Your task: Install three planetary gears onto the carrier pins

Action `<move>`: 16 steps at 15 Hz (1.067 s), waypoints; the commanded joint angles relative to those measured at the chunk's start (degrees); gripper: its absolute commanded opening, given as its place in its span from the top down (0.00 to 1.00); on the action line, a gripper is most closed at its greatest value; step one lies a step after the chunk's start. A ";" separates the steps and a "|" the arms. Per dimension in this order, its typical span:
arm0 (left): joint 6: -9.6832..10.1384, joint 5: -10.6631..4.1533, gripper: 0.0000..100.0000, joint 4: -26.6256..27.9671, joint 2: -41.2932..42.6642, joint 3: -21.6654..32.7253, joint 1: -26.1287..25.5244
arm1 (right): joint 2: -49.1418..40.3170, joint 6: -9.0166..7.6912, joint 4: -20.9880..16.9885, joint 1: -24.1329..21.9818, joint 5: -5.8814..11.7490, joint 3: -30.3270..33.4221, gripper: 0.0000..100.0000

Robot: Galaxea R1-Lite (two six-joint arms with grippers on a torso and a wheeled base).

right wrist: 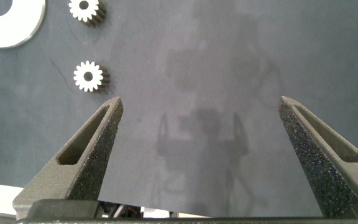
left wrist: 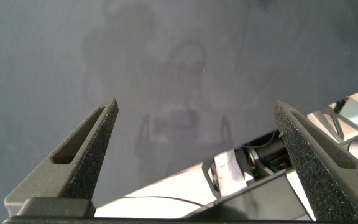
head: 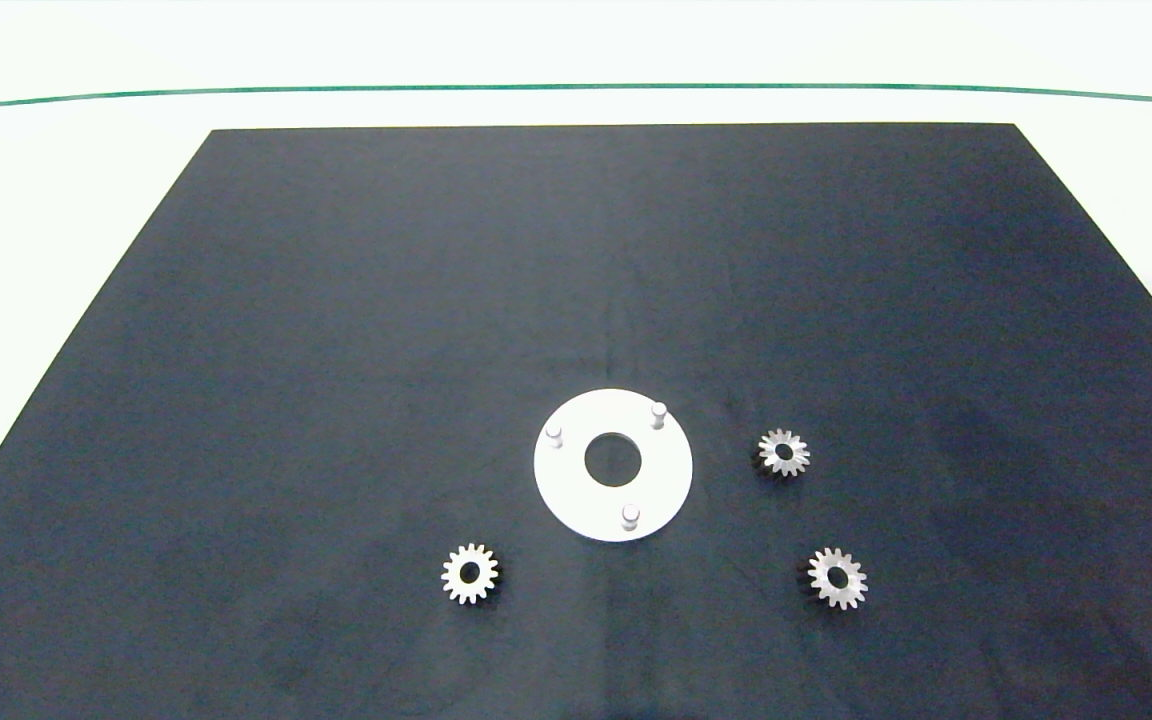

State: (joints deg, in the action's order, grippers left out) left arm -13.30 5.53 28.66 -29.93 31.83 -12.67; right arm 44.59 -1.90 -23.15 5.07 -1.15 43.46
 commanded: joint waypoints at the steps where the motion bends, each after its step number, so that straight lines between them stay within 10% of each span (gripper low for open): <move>1: -0.85 -0.09 0.00 -4.23 -8.83 -0.01 -2.28 | 0.49 -0.03 -0.32 0.03 -0.08 0.05 0.00; 8: -1.29 -1.14 0.00 -14.25 -23.60 -0.10 -9.92 | 2.25 -0.03 -0.23 0.11 -0.08 0.31 0.00; 16: -2.08 -9.75 0.00 -31.82 -38.28 -0.80 -25.13 | 2.08 0.06 -0.32 0.20 -0.17 0.40 0.00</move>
State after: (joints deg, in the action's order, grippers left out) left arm -15.15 -3.79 -2.52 -64.85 31.15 -36.57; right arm 46.91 -1.79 -23.32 5.25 -1.32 43.85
